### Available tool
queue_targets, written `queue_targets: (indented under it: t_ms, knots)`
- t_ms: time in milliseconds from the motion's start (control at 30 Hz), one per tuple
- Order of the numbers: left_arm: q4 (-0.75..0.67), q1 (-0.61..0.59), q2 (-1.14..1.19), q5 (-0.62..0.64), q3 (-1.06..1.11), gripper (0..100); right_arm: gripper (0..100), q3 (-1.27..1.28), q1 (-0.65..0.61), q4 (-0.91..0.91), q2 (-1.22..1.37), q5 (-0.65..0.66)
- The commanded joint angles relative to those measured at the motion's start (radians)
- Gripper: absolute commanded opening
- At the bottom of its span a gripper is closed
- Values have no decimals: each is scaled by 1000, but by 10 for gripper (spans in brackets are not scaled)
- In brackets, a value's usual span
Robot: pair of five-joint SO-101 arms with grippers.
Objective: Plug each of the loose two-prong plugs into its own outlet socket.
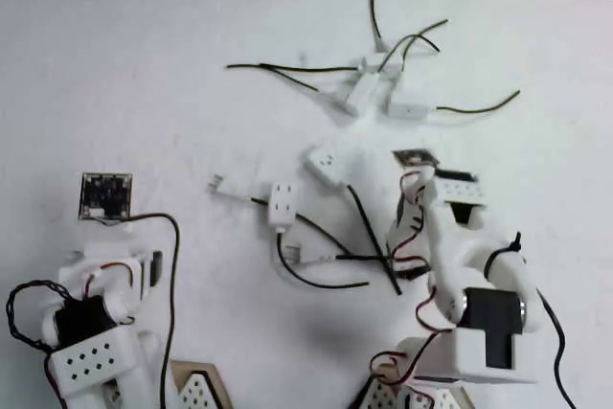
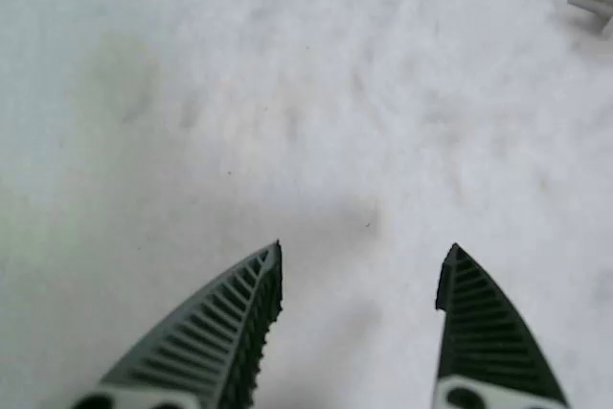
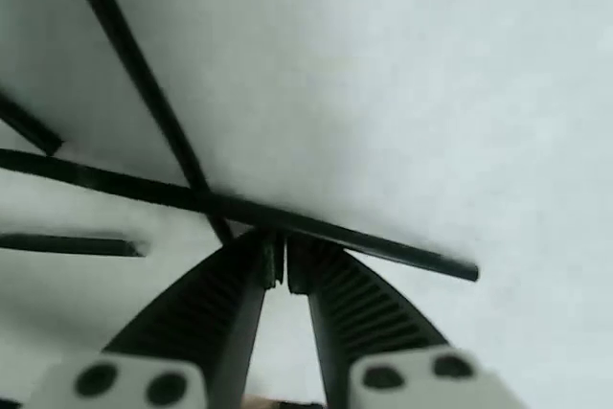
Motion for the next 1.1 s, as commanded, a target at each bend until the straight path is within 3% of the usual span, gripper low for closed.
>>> queue_targets:
  t_ms: [0,233,367,467,667,833,1067]
  knots:
    - [-15,12,-12,8,-5,264,17,-175,27,-84,5,8]
    - [-15,12,-12,8,-5,264,18,-334,27,-243,4,3]
    - [-18,12,-12,8,5,264,18,-390,13,-153,-19,-15]
    - [-18,12,-12,8,5,264,46,-407,-10,-5,-54,-140]
    - [-18,12,-12,8,5,264,206,-399,-127,217,-76,-338]
    - [-18,12,-12,8,5,264,193,-402,-216,205,-7,-434]
    - [-18,12,-12,6,5,264,190,-402,-222,134,173,-508]
